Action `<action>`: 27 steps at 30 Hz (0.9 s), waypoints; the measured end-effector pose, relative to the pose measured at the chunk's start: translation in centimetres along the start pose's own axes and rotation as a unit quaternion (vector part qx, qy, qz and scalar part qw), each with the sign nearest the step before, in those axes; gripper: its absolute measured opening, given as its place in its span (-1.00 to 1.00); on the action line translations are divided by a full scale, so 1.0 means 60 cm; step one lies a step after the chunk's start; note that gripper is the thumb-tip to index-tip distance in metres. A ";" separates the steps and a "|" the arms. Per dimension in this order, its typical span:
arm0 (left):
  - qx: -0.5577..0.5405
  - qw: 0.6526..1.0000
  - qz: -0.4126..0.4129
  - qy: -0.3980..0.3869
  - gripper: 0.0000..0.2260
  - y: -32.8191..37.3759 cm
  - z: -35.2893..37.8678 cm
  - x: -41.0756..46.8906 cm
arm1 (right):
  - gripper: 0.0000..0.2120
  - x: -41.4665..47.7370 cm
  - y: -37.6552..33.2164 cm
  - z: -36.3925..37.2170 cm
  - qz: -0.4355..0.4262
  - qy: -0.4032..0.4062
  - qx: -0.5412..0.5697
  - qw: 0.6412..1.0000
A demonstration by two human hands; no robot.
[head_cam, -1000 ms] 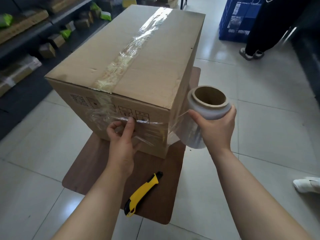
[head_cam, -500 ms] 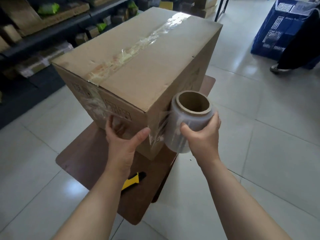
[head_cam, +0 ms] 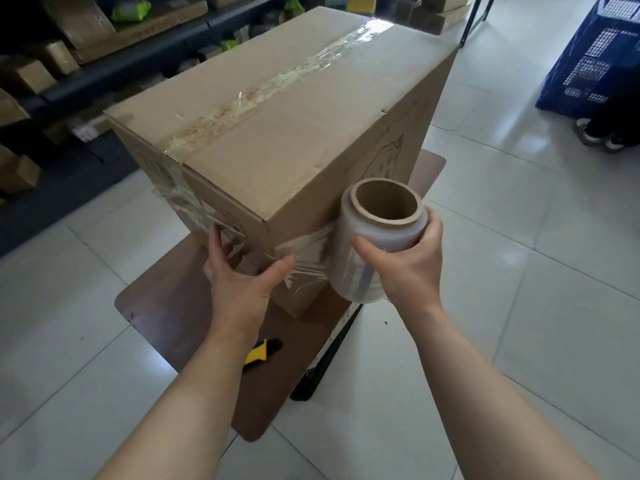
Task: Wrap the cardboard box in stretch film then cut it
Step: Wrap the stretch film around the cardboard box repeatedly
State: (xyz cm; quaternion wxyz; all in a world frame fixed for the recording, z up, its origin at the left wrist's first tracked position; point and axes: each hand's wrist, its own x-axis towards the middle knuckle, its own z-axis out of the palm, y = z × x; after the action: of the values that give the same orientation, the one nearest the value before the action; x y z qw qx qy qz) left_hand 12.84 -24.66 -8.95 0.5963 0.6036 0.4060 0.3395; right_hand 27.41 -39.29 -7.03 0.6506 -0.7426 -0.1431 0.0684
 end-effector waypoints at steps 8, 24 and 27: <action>0.016 1.000 0.004 -0.005 0.10 0.008 -0.004 -0.004 | 0.02 0.047 -0.002 0.018 -0.012 0.062 -0.030 0.998; 0.069 0.998 0.000 -0.008 0.09 0.010 -0.014 -0.002 | -0.01 0.054 0.012 -0.023 -0.019 -0.072 -0.037 0.997; 0.078 0.997 0.002 -0.004 0.03 0.007 -0.012 -0.002 | -0.02 0.068 0.013 -0.028 -0.037 -0.090 -0.051 0.994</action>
State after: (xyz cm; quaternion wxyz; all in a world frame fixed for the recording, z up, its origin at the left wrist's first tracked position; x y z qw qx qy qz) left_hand 12.18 -24.46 -8.49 0.5486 0.6501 0.4277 0.3057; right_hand 31.85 -39.76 -7.23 0.5987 -0.7598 -0.2313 0.1037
